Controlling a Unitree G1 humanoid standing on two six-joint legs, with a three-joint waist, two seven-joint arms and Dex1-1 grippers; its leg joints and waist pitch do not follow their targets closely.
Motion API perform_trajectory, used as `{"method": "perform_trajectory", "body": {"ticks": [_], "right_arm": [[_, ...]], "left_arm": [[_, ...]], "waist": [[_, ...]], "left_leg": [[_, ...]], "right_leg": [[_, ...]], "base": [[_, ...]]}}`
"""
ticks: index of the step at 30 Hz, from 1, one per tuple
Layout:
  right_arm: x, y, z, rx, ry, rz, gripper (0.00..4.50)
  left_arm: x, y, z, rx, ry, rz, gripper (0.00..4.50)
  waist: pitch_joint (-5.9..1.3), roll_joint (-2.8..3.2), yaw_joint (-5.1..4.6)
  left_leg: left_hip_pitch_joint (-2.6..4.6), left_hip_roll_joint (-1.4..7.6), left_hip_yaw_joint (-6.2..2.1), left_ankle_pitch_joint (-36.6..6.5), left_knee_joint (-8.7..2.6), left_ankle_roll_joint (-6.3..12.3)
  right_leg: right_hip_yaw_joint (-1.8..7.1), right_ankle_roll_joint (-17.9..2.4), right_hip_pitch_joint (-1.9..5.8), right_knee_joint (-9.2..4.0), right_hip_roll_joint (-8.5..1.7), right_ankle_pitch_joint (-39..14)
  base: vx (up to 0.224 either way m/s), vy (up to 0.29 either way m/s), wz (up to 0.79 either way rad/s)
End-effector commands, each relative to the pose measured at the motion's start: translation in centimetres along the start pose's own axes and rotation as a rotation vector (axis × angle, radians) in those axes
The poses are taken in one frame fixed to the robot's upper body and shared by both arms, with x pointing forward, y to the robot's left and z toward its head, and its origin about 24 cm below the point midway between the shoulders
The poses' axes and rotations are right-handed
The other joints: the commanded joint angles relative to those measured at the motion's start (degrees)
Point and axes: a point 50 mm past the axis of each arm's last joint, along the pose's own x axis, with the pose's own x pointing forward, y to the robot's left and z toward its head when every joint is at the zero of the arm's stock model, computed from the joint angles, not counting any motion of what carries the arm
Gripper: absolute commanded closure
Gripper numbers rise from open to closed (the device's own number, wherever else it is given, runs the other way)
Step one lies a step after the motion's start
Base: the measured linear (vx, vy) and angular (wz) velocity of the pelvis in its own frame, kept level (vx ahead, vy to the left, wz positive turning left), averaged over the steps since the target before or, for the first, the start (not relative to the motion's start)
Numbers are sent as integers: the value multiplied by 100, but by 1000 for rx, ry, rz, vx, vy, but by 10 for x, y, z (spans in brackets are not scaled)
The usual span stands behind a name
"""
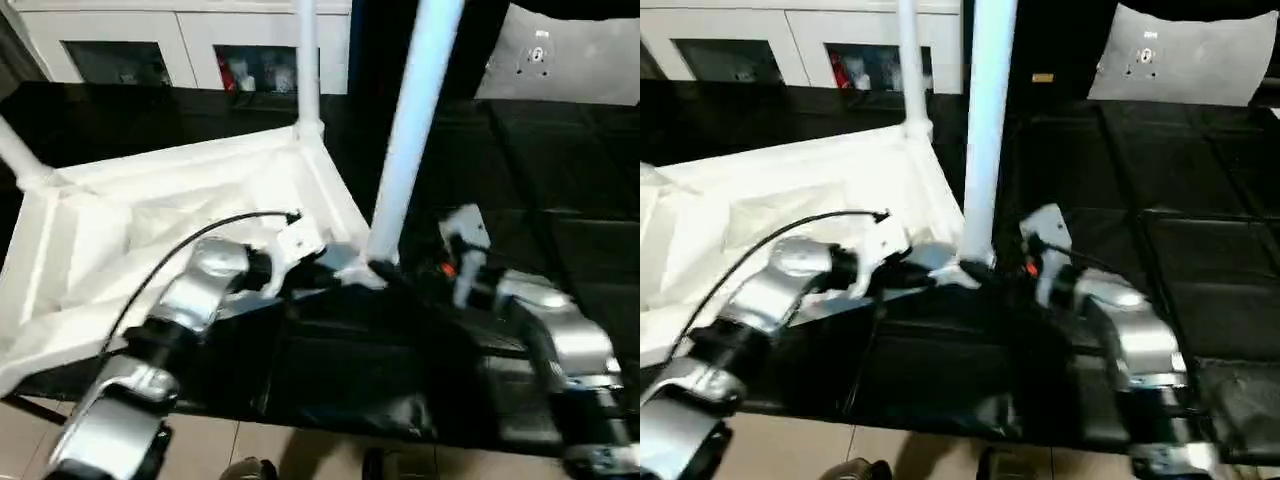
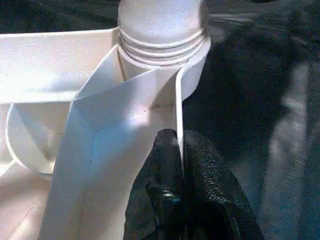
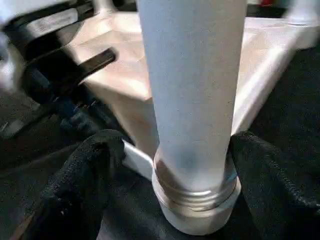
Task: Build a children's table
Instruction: Rotate leg to tighten
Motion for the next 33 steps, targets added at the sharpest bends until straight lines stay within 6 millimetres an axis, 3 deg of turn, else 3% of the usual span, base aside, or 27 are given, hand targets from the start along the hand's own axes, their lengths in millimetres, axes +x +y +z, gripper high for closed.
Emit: {"method": "perform_trajectory", "body": {"ticks": [1, 6, 7, 10, 15, 24, 26, 33], "right_arm": [[2, 7, 2, -39, -2, 122, 74], [-9, 5, 2, -65, 26, 290, 74], [-9, 5, 1, -66, 38, 318, 90], [-9, 4, 1, -61, 57, 373, 119], [-7, 4, 1, -41, 65, 438, 156], [-9, 8, -1, 1, 96, 535, 233], [-9, 9, -1, 4, 94, 539, 245], [1, 24, -3, 70, 56, 529, 250]], "left_arm": [[0, -7, 15, 86, -77, -91, 450], [-10, -16, 6, 139, -23, -225, 450], [-12, -17, 5, 144, -17, -243, 450], [-15, -21, 3, 167, -10, -290, 450], [-19, -25, 3, 188, 6, -333, 450], [-21, -27, 2, 195, 21, -359, 450], [-21, -27, 2, 194, 22, -358, 450], [-15, -19, 7, 129, 1, -274, 450]], "waist": [[-431, -54, 30], [-455, -29, 108], [-459, 23, 169], [-453, -21, 219], [-472, -23, 274], [-445, -45, 272], [-430, -16, 267], [-432, 1, 252]], "left_leg": [[24, 299, -106, -1068, -349, 634], [27, 336, -90, -968, -339, 726], [56, 348, -85, -920, -338, 726], [43, 356, -85, -903, -345, 691], [42, 355, -94, -862, -341, 644], [36, 342, -87, -877, -344, 647], [40, 341, -91, -907, -348, 618], [41, 344, -94, -921, -356, 596]], "right_leg": [[317, -1099, 388, -466, -441, -2046], [314, -1266, 385, -411, -426, -1683], [322, -1281, 361, -412, -433, -1641], [321, -1292, 370, -399, -427, -1593], [320, -1321, 385, -363, -442, -1541], [318, -1214, 376, -400, -432, -1794], [317, -1178, 365, -410, -426, -1842], [314, -1211, 372, -406, -413, -1734]], "base": [[0, 0, 0], [0, 0, 0], [0, 0, 0], [0, 0, 0], [0, 0, 0], [0, 0, 0], [0, 0, 0], [0, 0, 0]]}}
